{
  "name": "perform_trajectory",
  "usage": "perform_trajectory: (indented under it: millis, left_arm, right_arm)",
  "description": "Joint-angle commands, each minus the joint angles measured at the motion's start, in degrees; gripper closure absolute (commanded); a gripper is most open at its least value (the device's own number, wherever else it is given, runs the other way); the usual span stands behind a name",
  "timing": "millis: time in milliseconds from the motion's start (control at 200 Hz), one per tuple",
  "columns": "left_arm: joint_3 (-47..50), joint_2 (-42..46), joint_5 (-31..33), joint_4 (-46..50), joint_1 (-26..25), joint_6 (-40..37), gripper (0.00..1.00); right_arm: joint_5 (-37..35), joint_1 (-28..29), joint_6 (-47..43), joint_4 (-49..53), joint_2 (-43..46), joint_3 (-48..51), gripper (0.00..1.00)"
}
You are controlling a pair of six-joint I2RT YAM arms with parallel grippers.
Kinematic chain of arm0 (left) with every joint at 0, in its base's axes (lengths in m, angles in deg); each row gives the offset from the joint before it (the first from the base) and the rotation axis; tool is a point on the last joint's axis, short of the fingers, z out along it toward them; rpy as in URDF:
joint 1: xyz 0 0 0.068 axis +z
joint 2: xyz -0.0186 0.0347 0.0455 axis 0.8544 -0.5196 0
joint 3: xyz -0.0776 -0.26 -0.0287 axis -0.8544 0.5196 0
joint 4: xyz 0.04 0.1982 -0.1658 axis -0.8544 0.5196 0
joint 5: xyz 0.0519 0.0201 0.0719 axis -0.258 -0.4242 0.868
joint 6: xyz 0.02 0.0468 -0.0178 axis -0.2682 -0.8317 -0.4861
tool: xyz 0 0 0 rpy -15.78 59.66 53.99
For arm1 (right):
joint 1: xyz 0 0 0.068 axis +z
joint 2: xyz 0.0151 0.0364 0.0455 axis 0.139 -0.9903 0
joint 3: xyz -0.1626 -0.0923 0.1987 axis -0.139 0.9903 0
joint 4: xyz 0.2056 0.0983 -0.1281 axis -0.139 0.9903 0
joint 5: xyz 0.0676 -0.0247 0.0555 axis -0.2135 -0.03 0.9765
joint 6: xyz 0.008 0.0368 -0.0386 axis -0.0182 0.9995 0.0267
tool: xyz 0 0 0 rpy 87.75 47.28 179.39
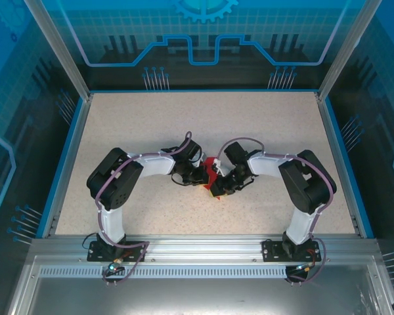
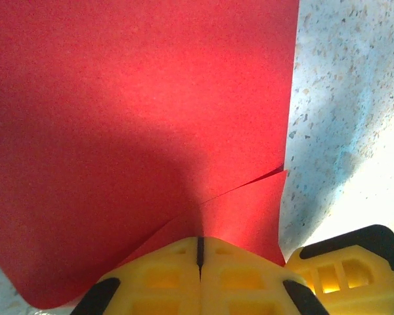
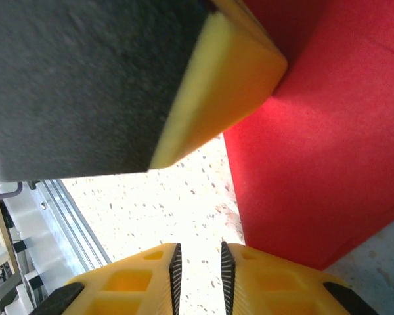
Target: Fold a paper plane with a square sheet of paper (fold left side to right side)
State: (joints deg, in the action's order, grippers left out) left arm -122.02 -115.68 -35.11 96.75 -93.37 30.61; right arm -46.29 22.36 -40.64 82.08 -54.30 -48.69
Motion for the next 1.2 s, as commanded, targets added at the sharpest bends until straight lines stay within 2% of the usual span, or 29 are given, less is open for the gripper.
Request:
perform_trajectory:
  millis: [0,320,630,740,1070,1195]
  left_arm:
    - [0.8,-2.2,3.9,3.7,-0.4,-0.6,0.94]
    - [0.4,-2.4,3.9,4.0,-0.4,-0.8,0.95]
    - [-0.2,-2.7,4.4,4.7,-0.4,-0.9,0.95]
    - [-0.2,-2.8,4.5,4.8,-0.4,-1.0,0.95]
    - [-0.7,-2.7,4.2,4.9,-0.4,-0.7,0.94]
    - [-0.9,-2.7,4.1,4.8,-0.3,-0.6,0.95]
  right_arm:
    - [-0.6,0.4,0.4,1.4,-1.0,0.6,0.75]
    - [-2.9,0.4,0.9,2.7,-2.0,1.0,0.76]
    - [-5.5,-0.2,2.5,3.0,-0.9,2.5,0.85]
    - [-5.7,-0.8,2.9,2.7,0.9,5.8,0.88]
    - [-1.6,-0.8,3.0,4.5,9.3,6.0,0.91]
    - [-0.1,-0.7,5.2,2.1,9.3,4.2,0.91]
